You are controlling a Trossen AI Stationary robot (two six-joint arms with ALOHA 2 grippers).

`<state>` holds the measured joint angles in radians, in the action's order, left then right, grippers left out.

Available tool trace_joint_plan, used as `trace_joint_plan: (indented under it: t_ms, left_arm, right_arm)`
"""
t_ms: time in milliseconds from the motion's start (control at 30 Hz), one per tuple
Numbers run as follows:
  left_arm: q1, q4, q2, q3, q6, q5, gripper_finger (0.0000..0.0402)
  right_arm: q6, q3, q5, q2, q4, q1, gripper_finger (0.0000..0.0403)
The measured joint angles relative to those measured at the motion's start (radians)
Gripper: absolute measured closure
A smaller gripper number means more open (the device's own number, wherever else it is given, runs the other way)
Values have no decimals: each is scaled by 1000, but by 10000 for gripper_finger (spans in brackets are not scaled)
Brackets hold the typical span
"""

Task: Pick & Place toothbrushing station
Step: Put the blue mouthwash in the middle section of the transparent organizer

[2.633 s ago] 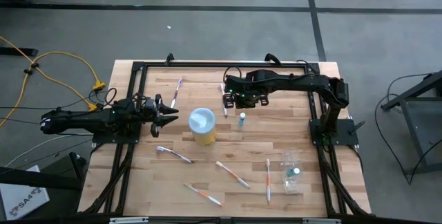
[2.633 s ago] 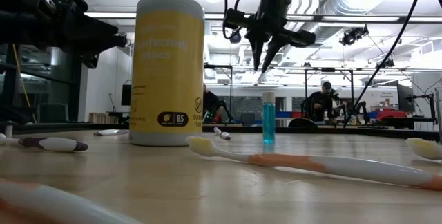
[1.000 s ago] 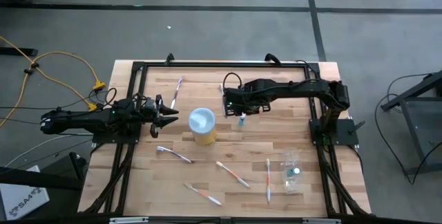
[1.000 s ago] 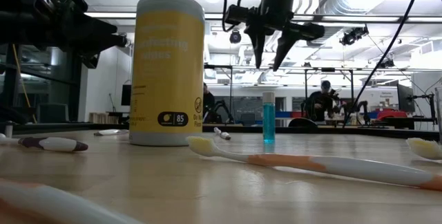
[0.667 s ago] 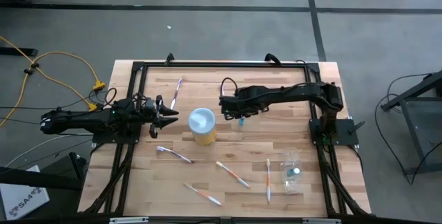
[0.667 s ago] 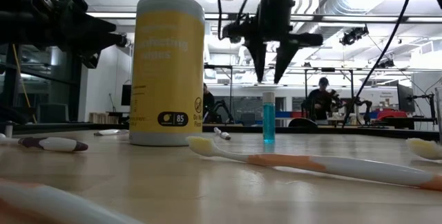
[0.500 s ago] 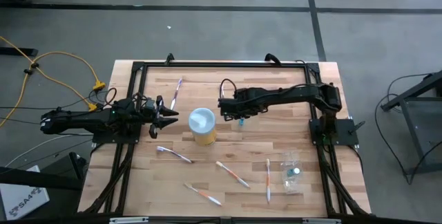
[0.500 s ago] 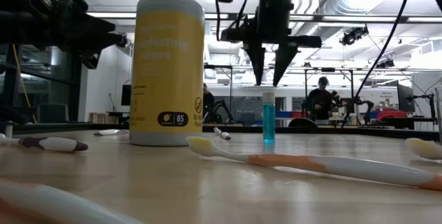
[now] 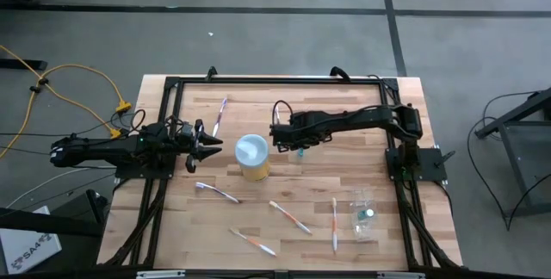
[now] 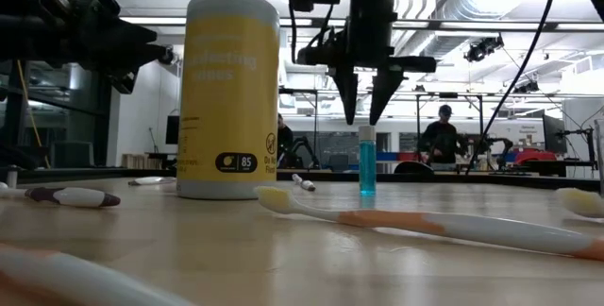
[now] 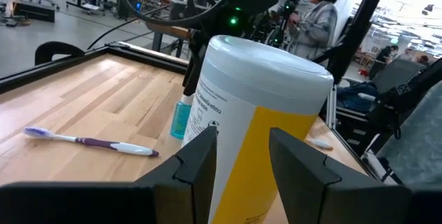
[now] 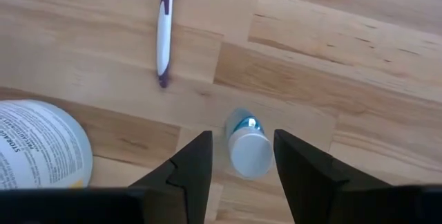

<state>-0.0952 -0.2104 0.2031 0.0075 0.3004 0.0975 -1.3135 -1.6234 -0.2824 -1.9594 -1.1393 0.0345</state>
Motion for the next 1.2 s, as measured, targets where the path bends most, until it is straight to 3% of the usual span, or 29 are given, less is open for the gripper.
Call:
trace_joint_plan:
  t_ms: [1200]
  left_arm:
    - [0, 0, 0, 0, 0, 0, 271]
  right_arm:
    - [68, 0, 47, 1, 2, 34, 256]
